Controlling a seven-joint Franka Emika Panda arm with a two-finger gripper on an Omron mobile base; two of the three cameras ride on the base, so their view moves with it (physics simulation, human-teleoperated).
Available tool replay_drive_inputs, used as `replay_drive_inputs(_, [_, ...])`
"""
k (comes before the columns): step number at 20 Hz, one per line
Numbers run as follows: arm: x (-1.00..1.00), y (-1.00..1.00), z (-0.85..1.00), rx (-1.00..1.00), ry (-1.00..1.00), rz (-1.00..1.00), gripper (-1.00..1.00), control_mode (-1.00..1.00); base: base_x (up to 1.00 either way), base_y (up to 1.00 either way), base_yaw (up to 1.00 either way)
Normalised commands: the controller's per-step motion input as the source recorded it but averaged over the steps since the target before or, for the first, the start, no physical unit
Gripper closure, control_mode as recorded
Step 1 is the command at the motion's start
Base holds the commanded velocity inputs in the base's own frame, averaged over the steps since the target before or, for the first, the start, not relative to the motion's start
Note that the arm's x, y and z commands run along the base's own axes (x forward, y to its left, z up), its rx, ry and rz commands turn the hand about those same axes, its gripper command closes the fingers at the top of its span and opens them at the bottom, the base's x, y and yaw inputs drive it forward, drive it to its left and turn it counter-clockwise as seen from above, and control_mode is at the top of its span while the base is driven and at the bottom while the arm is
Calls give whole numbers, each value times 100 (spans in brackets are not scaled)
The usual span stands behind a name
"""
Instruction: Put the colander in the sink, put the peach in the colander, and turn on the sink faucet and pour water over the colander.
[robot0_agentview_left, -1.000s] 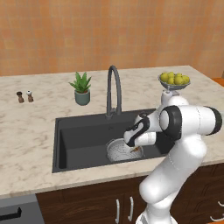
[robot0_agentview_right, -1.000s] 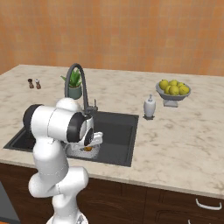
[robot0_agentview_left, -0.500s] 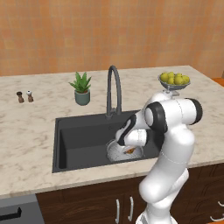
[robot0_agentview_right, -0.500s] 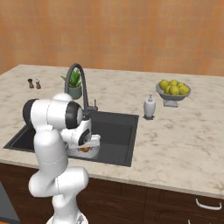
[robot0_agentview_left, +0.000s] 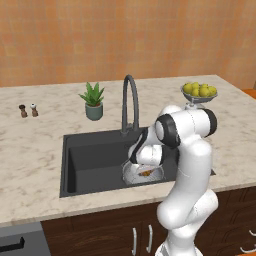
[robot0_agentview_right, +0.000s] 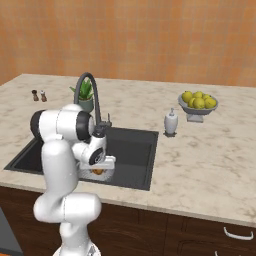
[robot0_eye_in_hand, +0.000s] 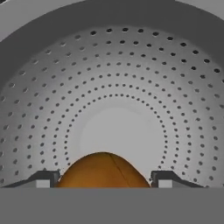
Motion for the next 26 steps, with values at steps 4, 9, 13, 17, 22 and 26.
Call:
replay_drive_inputs(4, [0,-54,-58,7,-5,13,100,-100,0,0,0])
replay_drive_inputs(9, [-10,-19,-41,3,-9,7,-100,-100,0,0,0])
replay_drive_inputs(13, [-49,-9,-6,1,-19,0,-100,-100,0,0,0])
replay_drive_inputs(17, [-66,-18,11,6,-18,0,-100,-100,0,0,0])
replay_drive_inputs(22, [-57,-36,30,4,-8,0,-100,-100,0,0,0])
replay_drive_inputs(26, [-44,-70,91,20,-20,0,-100,-100,0,0,0])
